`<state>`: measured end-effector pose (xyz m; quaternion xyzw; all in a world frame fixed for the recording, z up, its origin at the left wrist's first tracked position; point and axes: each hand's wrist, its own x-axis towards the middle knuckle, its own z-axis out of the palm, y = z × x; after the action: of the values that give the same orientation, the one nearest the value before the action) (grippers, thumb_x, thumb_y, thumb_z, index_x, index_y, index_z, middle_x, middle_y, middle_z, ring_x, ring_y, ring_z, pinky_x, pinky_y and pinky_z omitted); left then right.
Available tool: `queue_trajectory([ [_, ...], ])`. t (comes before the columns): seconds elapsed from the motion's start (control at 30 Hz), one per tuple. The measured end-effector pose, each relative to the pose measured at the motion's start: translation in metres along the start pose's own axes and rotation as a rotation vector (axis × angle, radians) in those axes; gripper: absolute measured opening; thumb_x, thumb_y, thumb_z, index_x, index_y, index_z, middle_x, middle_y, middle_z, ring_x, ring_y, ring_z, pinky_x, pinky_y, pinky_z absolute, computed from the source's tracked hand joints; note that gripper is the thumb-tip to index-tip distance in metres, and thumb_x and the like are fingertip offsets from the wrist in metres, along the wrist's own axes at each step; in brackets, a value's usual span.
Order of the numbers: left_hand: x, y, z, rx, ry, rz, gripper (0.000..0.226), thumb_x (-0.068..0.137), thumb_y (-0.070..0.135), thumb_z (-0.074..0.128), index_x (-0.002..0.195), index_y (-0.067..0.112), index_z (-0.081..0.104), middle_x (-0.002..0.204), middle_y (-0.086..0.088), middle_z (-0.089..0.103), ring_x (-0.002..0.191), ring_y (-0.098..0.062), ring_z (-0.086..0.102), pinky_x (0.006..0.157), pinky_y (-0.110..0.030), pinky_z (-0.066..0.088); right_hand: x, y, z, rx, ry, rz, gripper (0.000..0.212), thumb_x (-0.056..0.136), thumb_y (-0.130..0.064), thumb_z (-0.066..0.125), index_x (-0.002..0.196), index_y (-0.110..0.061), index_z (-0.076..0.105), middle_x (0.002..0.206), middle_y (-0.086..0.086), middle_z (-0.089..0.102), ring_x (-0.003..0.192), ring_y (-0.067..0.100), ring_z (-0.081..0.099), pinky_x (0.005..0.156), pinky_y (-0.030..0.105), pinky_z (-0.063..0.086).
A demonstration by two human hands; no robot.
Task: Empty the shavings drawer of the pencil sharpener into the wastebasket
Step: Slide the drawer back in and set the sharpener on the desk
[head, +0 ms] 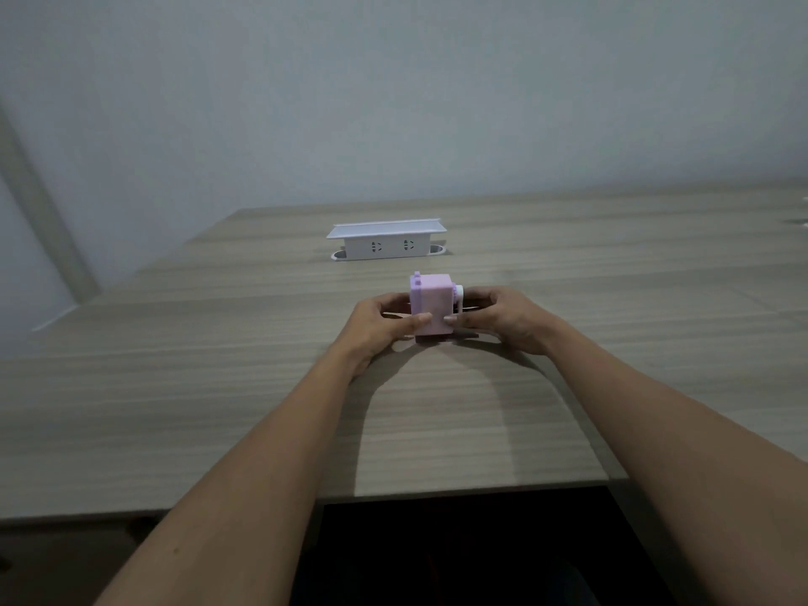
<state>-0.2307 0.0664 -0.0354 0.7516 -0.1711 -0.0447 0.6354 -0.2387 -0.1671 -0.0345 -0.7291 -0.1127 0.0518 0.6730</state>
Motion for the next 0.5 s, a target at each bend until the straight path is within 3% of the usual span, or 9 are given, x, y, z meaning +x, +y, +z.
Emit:
queue_trajectory([
  [0.07, 0.012, 0.006, 0.002, 0.009, 0.012, 0.008, 0.05, 0.082, 0.014, 0.081, 0.131, 0.012, 0.069, 0.115, -0.009, 0.077, 0.099, -0.022, 0.074, 0.079, -0.03, 0.059, 0.009, -0.001, -0.007, 0.011, 0.026, -0.014, 0.047, 0.08, 0.0, 0.081, 0.126, -0.003, 0.069, 0.118, 0.019, 0.075, 0.114, 0.039, 0.07, 0.093, 0.045, 0.058],
  [0.17, 0.039, 0.005, 0.005, 0.014, 0.031, -0.001, 0.052, 0.082, 0.01, 0.081, 0.132, 0.01, 0.068, 0.118, -0.01, 0.076, 0.107, -0.025, 0.073, 0.095, -0.04, 0.057, 0.028, 0.006, -0.016, 0.05, 0.068, -0.024, 0.046, 0.081, 0.001, 0.079, 0.125, -0.004, 0.07, 0.118, 0.021, 0.075, 0.117, 0.042, 0.067, 0.1, 0.05, 0.055],
  [0.23, 0.061, 0.001, 0.007, 0.013, 0.041, -0.015, 0.055, 0.08, 0.013, 0.083, 0.133, 0.009, 0.067, 0.119, -0.008, 0.076, 0.11, -0.026, 0.072, 0.097, -0.041, 0.057, 0.043, 0.014, -0.024, 0.097, 0.083, -0.037, 0.047, 0.081, 0.001, 0.078, 0.127, -0.004, 0.068, 0.119, 0.022, 0.074, 0.118, 0.042, 0.067, 0.104, 0.052, 0.052],
  [0.37, 0.102, 0.001, 0.012, -0.005, 0.054, 0.005, 0.056, 0.083, 0.006, 0.079, 0.136, 0.004, 0.062, 0.124, -0.009, 0.071, 0.108, -0.022, 0.069, 0.085, -0.02, 0.059, 0.079, 0.018, -0.047, 0.134, 0.104, -0.048, 0.057, 0.075, -0.007, 0.085, 0.13, -0.006, 0.067, 0.121, 0.018, 0.075, 0.116, 0.039, 0.069, 0.103, 0.053, 0.052],
  [0.5, 0.14, 0.0, 0.012, 0.008, 0.055, 0.006, 0.055, 0.083, 0.008, 0.079, 0.136, 0.005, 0.063, 0.122, -0.006, 0.072, 0.108, -0.019, 0.068, 0.085, -0.021, 0.059, 0.114, 0.015, -0.067, 0.055, 0.137, -0.092, 0.056, 0.078, -0.002, 0.083, 0.131, -0.002, 0.065, 0.122, 0.014, 0.075, 0.114, 0.029, 0.071, 0.1, 0.04, 0.056],
])
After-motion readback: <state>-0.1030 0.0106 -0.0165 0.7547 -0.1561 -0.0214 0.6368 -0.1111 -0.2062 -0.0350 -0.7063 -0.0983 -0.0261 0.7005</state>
